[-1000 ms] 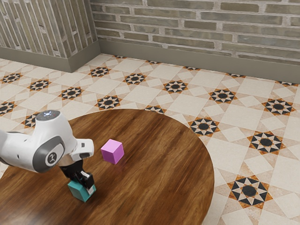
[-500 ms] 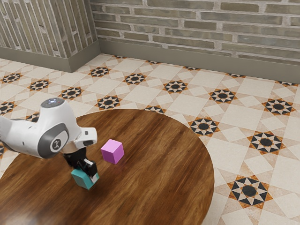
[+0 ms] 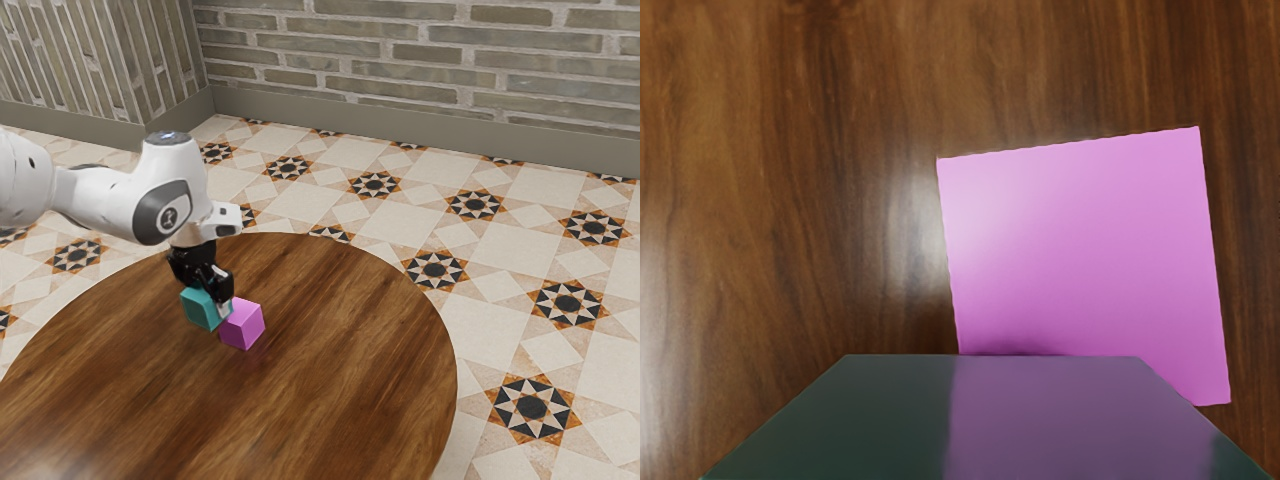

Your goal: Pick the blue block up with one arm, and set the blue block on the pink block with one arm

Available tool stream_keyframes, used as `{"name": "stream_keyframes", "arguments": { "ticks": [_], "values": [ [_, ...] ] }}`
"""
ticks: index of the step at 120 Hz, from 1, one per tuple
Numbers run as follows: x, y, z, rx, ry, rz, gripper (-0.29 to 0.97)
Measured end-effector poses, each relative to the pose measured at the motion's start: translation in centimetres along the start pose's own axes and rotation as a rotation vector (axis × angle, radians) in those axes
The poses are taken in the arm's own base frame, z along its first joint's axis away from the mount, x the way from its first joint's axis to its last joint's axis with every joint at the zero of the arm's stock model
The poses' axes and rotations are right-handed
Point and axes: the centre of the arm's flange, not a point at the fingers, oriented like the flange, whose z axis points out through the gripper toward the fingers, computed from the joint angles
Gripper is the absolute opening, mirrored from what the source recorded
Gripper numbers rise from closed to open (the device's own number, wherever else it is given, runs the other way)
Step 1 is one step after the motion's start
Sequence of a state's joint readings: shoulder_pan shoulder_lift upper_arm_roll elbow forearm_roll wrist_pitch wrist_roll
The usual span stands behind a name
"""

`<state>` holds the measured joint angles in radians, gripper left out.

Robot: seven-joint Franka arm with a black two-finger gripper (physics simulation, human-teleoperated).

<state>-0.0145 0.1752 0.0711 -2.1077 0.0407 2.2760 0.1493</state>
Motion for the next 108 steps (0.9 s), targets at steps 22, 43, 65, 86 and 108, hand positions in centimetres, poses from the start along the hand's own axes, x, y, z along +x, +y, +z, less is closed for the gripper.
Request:
{"name": "stream_keyframes", "arguments": {
  "ticks": [22, 43, 65, 86, 108],
  "values": [
    [2.5, -0.3, -0.2, -0.019, -0.041, -0.008, 0.27],
    [3.8, -0.1, 0.3, -0.072, -0.084, -0.040, 0.27],
    [4.5, 0.0, 0.8, -0.089, -0.110, -0.046, 0.27],
    [4.8, 0.1, 0.8, -0.085, -0.124, -0.039, 0.27],
    [5.8, 0.8, 0.5, -0.064, -0.122, -0.003, 0.27]
  ]
}}
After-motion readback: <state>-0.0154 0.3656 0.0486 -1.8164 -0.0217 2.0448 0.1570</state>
